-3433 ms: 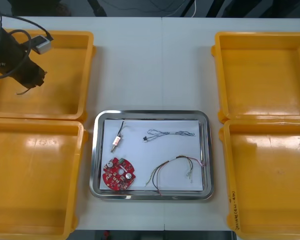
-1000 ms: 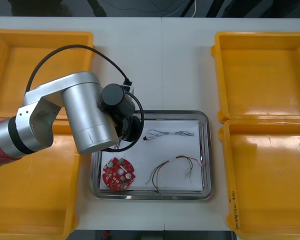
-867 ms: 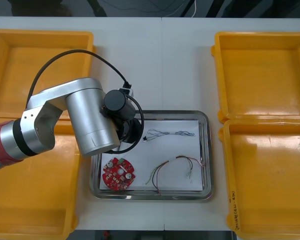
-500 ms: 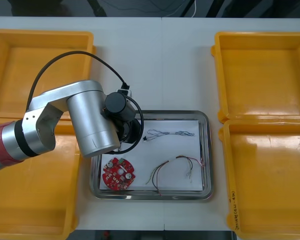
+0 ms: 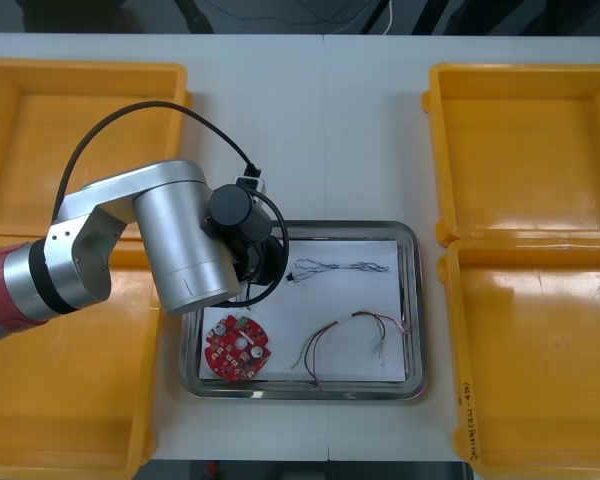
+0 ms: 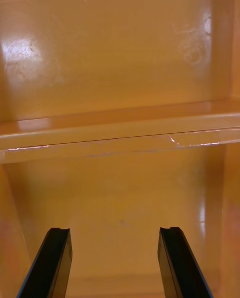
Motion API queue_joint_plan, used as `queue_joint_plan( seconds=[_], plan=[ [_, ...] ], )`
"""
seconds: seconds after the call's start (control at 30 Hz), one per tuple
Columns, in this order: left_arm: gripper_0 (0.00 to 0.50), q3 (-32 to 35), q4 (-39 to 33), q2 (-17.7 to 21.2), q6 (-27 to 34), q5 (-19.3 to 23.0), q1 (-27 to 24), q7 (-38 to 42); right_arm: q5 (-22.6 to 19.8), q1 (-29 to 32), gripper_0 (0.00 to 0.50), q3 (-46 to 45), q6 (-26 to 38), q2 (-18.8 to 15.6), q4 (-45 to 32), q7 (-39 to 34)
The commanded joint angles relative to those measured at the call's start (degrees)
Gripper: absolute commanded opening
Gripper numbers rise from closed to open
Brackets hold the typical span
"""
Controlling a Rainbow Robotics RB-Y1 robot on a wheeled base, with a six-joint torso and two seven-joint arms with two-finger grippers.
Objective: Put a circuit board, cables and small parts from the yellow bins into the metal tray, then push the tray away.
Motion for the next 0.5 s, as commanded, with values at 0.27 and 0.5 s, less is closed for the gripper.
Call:
queue_joint_plan(
  seconds=[0.27,0.5],
  plan=[
    [0.5,6.7,-2.5,1.8,1.9,4.5,-0.8,2.4,-0.3,0.6,0.5,-1.7,0.1,-2.4,-1.6,-2.6],
    [0.5,18.3,-4.1,3.4,9.2,13.1,-0.9,-3.9,-0.4,0.7,0.5,-1.7,0.1,-2.4,-1.6,-2.7]
  ],
)
